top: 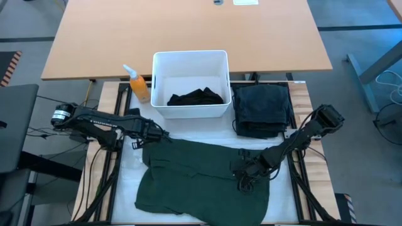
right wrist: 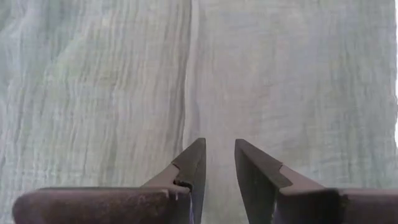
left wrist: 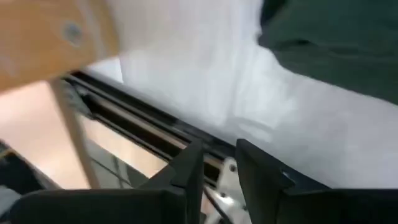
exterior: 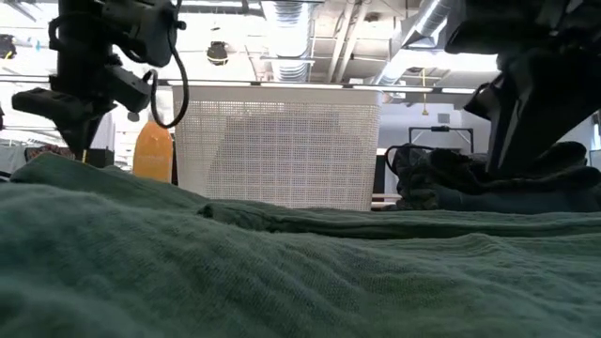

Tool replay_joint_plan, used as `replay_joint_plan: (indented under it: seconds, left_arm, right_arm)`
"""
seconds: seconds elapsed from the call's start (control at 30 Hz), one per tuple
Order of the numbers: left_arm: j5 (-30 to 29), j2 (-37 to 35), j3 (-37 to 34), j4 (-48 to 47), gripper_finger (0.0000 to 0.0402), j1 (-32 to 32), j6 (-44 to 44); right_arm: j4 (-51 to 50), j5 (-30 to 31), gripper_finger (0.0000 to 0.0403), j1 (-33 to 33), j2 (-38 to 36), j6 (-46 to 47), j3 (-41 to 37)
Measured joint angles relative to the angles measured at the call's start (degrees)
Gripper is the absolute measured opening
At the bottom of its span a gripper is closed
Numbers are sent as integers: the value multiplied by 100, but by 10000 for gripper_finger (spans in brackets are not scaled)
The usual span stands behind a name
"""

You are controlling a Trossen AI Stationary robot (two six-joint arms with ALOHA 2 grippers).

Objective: Fold laundry
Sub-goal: Fold the green polo

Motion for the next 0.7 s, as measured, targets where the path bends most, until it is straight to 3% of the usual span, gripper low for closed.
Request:
replay_joint_plan:
  seconds: [0.1, 0.23, 0.33, 0.53, 0.7]
  left_arm:
    - [708, -196, 15, 381, 86, -83, 61]
    - [2187, -584, 15, 1166, 87, -315, 312]
    - [2857, -899, 15, 1842, 87, -580, 280]
    - [3065, -1367, 15, 3069, 87, -1590, -3]
    - [2704, -1218, -122, 3858, 87, -2657, -362]
  right_arm:
    - [122, -255, 112, -73, 0, -63, -33]
    - [214, -691, 112, 77, -2, -44, -37]
    - [294, -1140, 112, 253, -2, 130, -37]
    - [767, -1575, 112, 753, -4, 755, -35]
    - [1139, -1584, 112, 1202, 49, 867, -35]
